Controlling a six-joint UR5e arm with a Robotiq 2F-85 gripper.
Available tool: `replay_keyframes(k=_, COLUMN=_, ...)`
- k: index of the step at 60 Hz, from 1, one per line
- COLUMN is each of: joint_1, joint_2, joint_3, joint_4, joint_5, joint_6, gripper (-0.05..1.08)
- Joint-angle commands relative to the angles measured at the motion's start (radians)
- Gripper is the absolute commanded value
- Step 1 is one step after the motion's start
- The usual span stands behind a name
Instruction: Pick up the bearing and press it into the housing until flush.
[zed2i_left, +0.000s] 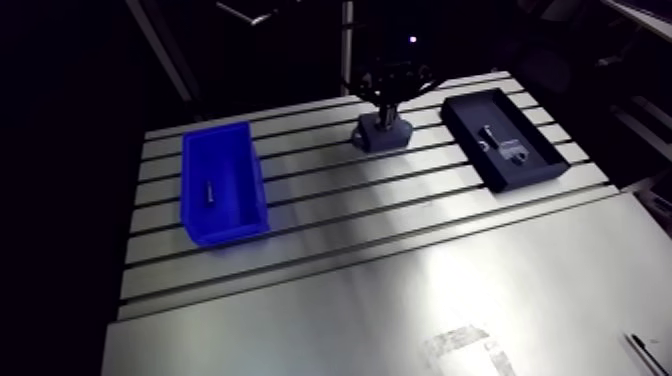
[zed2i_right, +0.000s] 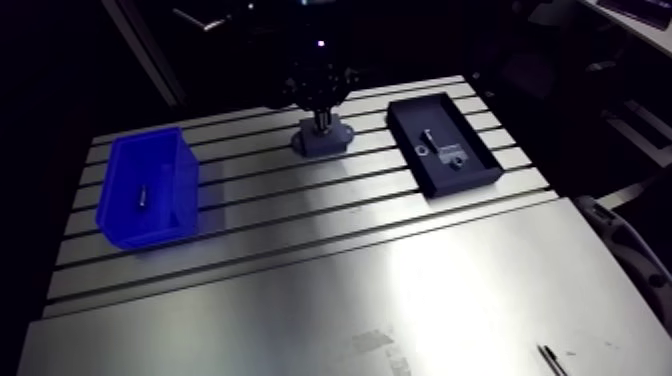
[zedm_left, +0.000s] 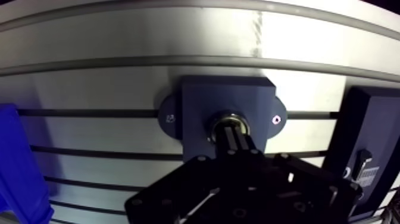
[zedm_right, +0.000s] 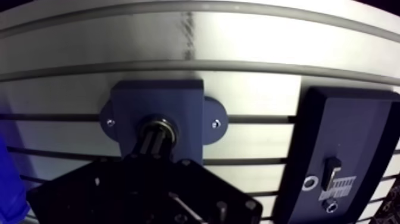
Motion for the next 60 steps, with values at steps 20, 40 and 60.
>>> replay_keyframes(k=20, joint_1=0.000, joint_2=0.010, joint_3=-0.006, joint_4=0.000, joint_5=0.002, joint_6=-0.002, gripper=1.08)
replay_keyframes(k=40, joint_1=0.000, joint_2=0.013, joint_3=-0.006, joint_4=0.000, joint_5=0.000, joint_6=-0.005, gripper=1.08)
replay_keyframes(k=60, joint_1=0.000, joint_2=0.017, joint_3=-0.004, joint_4=0.000, joint_5=0.000, joint_6=-0.008, gripper=1.08)
